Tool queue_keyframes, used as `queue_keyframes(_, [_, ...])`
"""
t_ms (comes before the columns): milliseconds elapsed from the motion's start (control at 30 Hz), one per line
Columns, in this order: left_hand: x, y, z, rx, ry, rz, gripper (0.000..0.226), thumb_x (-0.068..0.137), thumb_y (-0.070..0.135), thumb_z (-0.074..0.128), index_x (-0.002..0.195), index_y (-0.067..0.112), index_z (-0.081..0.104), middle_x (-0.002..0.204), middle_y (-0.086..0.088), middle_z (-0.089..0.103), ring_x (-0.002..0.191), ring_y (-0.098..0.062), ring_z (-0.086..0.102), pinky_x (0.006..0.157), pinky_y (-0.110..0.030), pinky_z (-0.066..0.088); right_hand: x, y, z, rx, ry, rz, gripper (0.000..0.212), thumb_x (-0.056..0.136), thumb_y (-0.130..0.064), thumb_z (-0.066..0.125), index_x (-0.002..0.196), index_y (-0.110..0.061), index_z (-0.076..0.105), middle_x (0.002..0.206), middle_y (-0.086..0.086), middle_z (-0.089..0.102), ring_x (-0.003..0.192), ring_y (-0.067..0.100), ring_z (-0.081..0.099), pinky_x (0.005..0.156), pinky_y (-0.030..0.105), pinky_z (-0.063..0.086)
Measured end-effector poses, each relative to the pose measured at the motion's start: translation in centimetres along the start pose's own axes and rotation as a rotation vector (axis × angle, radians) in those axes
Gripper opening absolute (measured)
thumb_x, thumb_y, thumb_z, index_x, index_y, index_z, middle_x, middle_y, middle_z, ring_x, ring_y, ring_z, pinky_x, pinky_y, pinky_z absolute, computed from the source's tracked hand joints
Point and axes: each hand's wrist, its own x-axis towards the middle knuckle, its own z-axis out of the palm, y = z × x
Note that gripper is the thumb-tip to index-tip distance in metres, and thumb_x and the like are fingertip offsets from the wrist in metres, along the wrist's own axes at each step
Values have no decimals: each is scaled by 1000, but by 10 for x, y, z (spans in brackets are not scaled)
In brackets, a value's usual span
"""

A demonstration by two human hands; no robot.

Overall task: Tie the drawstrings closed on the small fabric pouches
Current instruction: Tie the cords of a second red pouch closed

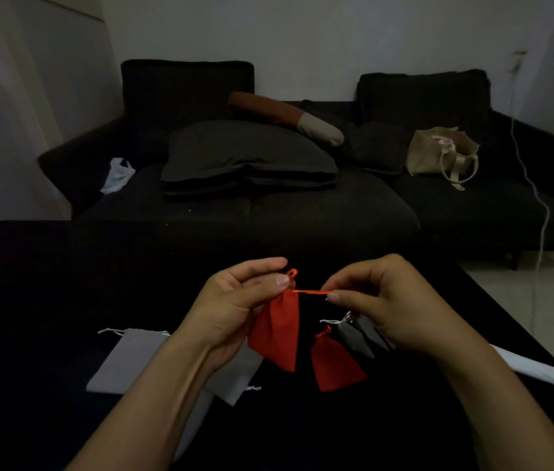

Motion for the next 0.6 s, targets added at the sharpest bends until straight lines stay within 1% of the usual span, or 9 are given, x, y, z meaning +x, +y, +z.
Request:
queue_keyframes(67, [0,-2,2,93,41,80,33,60,11,80,93,9,78,77,-8,76,66,-12,72,57,-18,54,0,-3,3,-73,52,-61,9,81,-16,78,80,-25,78,77,-6,74,75,3,69,71,23,53])
queue_keyframes(167, [-1,-4,3,388,98,268,25,71,5,81,94,12,75,73,-6,76,68,-10,72,62,-17,55,3,-12,12,-179,61,-199,8,77,-21,81,81,-27,79,78,-6,67,73,7,64,66,23,50])
queue_keyframes(233, [-3,-4,3,564,24,312,24,77,2,79,97,14,73,77,-7,76,72,-16,74,67,-23,59,5,-16,19,-261,36,-245,9,77,-19,81,82,-25,80,80,-6,64,72,6,62,66,22,48])
queue_keyframes(300, [-5,-4,2,682,-110,249,28,79,4,78,103,16,71,80,-9,76,77,-24,74,72,-33,60,5,-16,21,-310,28,-224,7,77,-19,81,80,-25,79,81,-8,63,74,5,61,67,21,48])
queue_keyframes(333, [-6,-4,1,704,-160,212,31,78,4,78,104,18,69,81,-9,76,79,-26,74,74,-35,61,5,-14,21,-303,29,-199,6,77,-20,81,78,-25,79,82,-9,64,75,3,62,68,20,49])
queue_keyframes(400, [-6,-3,0,654,-211,167,34,74,7,81,103,21,69,83,-11,76,79,-23,75,72,-33,61,2,-10,19,-199,34,-135,6,77,-19,81,76,-24,78,80,-9,68,76,2,65,70,18,51])
queue_keyframes(467, [-7,1,-1,554,-239,144,35,69,15,83,100,24,71,83,-11,77,78,-18,74,69,-24,57,1,-7,17,-42,11,-65,6,81,-16,77,80,-21,78,80,-6,74,78,4,69,74,21,55])
queue_keyframes(533, [-8,3,-1,451,-262,136,34,67,20,84,99,25,72,83,-10,76,77,-16,74,69,-20,55,0,-5,16,110,-11,-34,8,84,-10,73,84,-17,78,81,0,76,80,14,72,76,25,56])
queue_keyframes(600, [-8,4,0,374,-268,152,31,69,18,83,98,24,74,83,-8,76,76,-15,73,67,-20,55,0,-5,16,253,16,-20,6,81,-9,74,85,-11,78,81,8,76,80,24,72,74,30,56])
